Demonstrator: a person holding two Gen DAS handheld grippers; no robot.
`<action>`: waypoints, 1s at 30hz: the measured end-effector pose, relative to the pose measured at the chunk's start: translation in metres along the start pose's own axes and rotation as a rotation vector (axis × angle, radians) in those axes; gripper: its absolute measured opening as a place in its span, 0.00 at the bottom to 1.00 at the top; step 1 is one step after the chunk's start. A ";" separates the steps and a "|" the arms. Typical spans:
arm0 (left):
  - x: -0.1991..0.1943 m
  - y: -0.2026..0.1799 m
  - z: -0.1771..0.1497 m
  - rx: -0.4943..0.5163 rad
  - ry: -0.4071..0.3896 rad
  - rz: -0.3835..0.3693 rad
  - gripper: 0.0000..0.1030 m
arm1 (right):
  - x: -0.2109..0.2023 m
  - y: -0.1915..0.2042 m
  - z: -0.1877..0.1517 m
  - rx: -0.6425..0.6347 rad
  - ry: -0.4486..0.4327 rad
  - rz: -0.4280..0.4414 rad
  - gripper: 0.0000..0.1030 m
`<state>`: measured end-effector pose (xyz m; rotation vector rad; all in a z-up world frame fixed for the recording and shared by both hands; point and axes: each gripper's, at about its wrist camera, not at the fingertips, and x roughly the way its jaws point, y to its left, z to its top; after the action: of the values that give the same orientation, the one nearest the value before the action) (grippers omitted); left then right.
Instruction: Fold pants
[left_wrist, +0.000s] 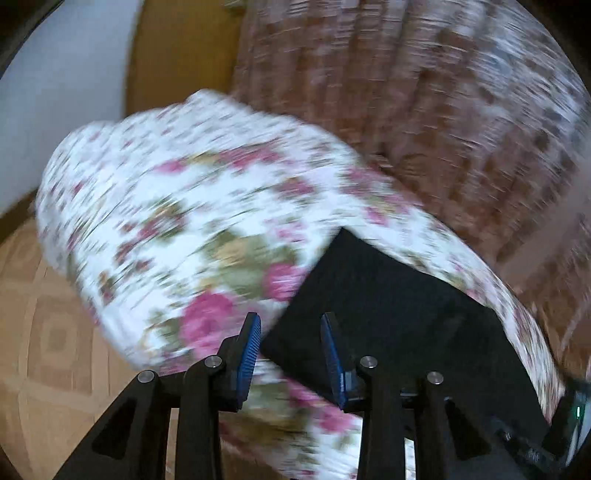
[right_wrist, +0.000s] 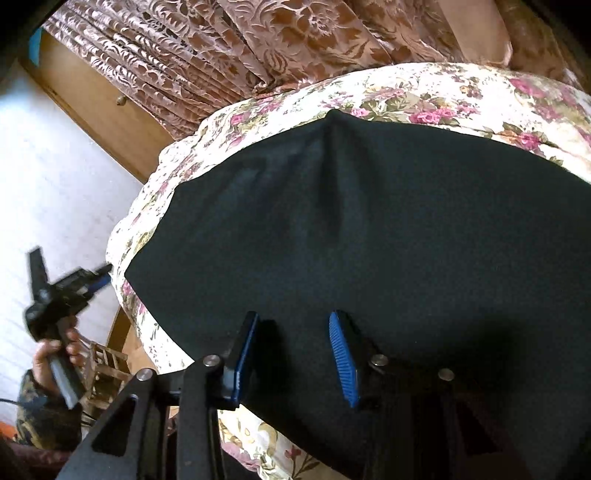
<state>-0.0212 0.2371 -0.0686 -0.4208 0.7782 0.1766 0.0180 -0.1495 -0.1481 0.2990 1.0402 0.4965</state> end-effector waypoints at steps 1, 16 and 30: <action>-0.001 -0.011 -0.001 0.034 -0.004 -0.024 0.33 | 0.000 0.001 0.000 -0.003 -0.003 -0.003 0.39; 0.036 -0.088 -0.054 0.281 0.129 -0.028 0.33 | -0.009 -0.005 -0.002 0.020 -0.022 0.029 0.40; 0.002 -0.174 -0.058 0.472 0.063 -0.181 0.33 | -0.082 -0.026 -0.003 0.075 -0.174 -0.104 0.53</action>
<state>-0.0034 0.0555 -0.0546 -0.0476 0.8111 -0.1894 -0.0115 -0.2148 -0.1005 0.3467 0.9010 0.3317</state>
